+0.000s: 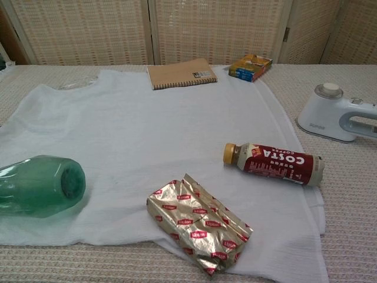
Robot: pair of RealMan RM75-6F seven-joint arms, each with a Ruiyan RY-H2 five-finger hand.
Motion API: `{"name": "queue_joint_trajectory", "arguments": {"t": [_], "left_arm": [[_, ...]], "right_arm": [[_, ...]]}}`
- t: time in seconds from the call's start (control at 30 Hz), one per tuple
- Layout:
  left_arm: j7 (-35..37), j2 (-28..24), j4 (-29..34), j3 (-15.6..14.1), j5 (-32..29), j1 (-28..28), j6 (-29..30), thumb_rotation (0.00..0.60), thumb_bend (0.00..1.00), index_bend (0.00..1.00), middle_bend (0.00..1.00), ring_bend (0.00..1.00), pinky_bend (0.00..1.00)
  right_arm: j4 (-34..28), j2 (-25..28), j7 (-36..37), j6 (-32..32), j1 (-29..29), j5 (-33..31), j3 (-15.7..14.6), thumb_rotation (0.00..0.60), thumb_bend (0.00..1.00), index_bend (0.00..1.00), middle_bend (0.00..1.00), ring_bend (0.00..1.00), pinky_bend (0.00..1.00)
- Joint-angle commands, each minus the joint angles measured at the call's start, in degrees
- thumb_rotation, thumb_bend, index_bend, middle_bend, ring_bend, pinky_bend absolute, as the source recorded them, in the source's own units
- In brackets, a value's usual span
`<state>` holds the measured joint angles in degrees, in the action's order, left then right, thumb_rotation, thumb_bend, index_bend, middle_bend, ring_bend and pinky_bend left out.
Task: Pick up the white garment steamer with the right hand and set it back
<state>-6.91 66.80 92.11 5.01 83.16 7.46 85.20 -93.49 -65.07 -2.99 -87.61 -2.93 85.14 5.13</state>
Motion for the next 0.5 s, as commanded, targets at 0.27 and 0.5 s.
{"name": "queue_joint_trajectory", "arguments": {"t": [0.27,0.5], "left_arm": [[0.2,0.4,-0.4,-0.3,0.2,-0.3,0.2,0.526,0.44,0.1,0.08,0.03,0.0],[1.6,0.6,-1.2,-0.5,0.7,-0.7,1.0,0.529,0.43,0.1,0.08,0.03,0.0]], "right_arm": [[-0.7,0.3,0.0,0.3,-0.2,0.5,-0.1,0.6,0.03,0.0,0.12,0.06,0.09],[-1.1,0.2,-0.3,2.5,-1.2,-1.7,0.6,0.6,0.03,0.0,0.14,0.08,0.15]]}}
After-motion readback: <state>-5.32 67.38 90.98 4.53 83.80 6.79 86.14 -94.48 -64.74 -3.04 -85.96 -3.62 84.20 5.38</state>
